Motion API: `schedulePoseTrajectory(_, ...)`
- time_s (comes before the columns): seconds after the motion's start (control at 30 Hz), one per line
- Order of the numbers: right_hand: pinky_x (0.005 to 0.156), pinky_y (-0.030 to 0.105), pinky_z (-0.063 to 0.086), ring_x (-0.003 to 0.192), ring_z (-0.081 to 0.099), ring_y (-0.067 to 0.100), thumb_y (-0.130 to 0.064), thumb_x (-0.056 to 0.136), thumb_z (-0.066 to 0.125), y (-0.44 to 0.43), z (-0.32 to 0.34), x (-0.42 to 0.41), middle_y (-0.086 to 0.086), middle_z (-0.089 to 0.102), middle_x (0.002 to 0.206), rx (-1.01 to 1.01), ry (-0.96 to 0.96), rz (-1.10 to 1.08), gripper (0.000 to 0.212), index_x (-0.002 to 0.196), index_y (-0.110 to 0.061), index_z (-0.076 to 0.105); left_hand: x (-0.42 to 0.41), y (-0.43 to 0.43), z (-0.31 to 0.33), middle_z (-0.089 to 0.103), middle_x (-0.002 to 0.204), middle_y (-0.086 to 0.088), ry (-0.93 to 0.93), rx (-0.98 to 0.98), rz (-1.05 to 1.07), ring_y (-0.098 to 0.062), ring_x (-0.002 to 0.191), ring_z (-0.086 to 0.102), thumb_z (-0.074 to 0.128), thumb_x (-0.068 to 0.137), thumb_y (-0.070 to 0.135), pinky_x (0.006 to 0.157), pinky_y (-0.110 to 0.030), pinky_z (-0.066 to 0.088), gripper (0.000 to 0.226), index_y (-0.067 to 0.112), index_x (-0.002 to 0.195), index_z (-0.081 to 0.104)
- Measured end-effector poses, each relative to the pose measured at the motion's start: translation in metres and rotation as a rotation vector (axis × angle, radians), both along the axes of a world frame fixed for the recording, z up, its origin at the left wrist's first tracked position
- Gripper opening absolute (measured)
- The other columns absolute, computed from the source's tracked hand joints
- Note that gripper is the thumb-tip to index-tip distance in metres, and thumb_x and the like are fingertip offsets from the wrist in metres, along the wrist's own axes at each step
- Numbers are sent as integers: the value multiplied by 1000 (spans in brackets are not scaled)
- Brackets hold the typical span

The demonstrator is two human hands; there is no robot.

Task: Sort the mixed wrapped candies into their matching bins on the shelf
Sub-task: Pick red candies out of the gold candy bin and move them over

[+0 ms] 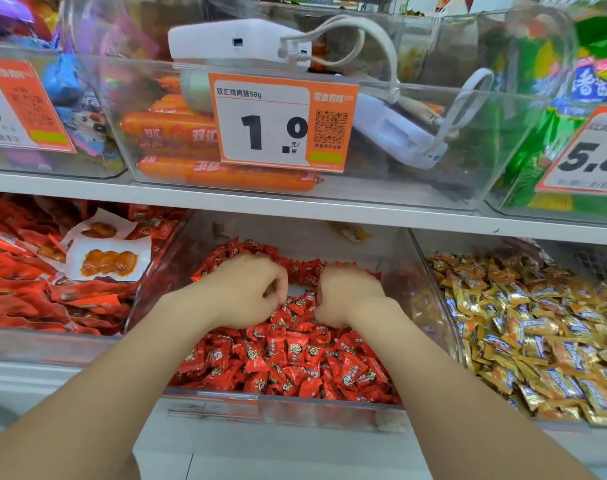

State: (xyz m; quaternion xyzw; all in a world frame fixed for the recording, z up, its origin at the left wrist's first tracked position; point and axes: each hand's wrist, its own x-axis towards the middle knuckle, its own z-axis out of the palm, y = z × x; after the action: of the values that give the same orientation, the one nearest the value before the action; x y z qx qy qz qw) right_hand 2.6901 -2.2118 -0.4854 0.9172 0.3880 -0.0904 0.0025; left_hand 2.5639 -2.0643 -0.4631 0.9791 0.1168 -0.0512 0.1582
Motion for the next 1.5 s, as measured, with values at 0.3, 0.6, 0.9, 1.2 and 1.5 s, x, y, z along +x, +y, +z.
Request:
schedulePoseTrajectory(0.3,39,22,40,40,53,15,-20,103,51,-18,35,-3,-3,59,54,276,605,-81,16,104,-19,67,-16,-7,-1,60,102,19,-135,-5,-18,-10,104,55,70,87,65,96,-33,47,49,38,129,65)
schedulePoseTrajectory(0.6,39,22,37,41,49,14,-30,109,54,-53,46,-20,2,63,61,496,790,-132,17,124,-22,60,-24,-29,5,73,77,9,-298,-275,156,-2,74,67,80,90,43,65,-18,50,15,30,85,74)
schedulePoseTrajectory(0.9,43,19,22,46,25,14,-29,102,55,-138,88,-32,0,32,61,856,795,-265,32,73,-17,60,-42,-87,15,64,87,10,-454,-491,86,0,69,54,60,105,31,63,-19,42,5,33,101,62)
schedulePoseTrajectory(1.2,75,29,27,97,52,35,4,96,49,-247,50,49,17,53,112,794,-133,-334,19,110,-9,47,-10,-212,47,61,86,6,-383,-604,-163,-6,68,49,57,106,25,66,-26,41,15,38,109,63)
schedulePoseTrajectory(1.5,89,19,47,95,67,8,-23,102,65,-294,46,81,-9,75,112,717,-99,-223,27,128,-22,74,115,-260,43,73,104,3,-352,-170,-167,-12,91,66,64,103,19,79,-30,53,20,24,122,67)
